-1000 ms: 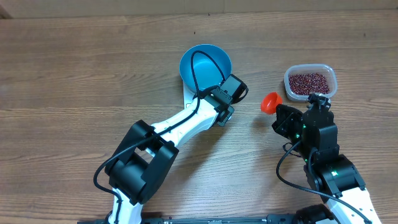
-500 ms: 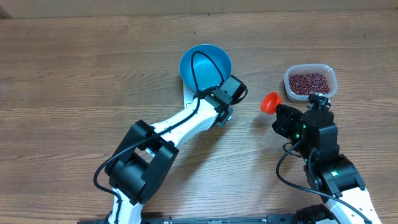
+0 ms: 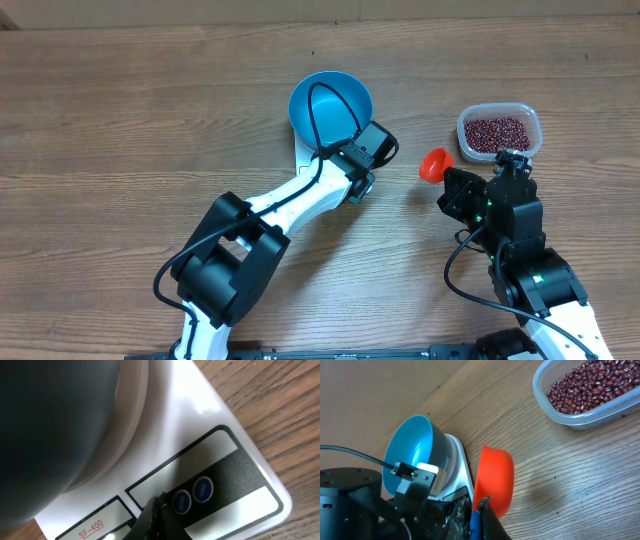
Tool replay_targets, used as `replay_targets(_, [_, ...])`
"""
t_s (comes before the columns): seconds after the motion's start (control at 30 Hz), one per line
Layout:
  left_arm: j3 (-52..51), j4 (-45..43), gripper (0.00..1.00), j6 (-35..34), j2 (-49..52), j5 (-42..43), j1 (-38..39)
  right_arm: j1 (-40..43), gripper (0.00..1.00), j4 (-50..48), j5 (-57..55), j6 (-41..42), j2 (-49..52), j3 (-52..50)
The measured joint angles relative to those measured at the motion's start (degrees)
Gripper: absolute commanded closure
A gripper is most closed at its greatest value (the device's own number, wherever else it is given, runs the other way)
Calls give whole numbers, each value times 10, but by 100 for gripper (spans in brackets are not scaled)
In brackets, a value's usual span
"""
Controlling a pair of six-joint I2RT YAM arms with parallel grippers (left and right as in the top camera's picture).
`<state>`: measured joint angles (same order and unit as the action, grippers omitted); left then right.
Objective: Scoop item into bowl and weigh 150g on scale
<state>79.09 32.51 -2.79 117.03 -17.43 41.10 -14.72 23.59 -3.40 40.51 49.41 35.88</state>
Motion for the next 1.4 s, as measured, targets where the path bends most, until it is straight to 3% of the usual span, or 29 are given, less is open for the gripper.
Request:
replay_targets(0.7, [0, -8, 96, 0, 0, 0, 0, 0, 96, 0, 0, 0, 0, 0])
replay_targets(0.93, [-1, 25, 96, 0, -11, 3, 2, 0, 96, 0, 0, 0, 0, 0])
replay_targets(1.27, [-4, 89, 95, -13, -117, 14, 2, 0, 96, 0, 0, 0, 0, 0])
replay_targets(1.37, [-4, 116, 69, -37, -163, 16, 2, 0, 96, 0, 0, 0, 0, 0])
replay_targets(1.4, [-4, 123, 40, -47, -175, 18, 2, 0, 96, 0, 0, 0, 0, 0])
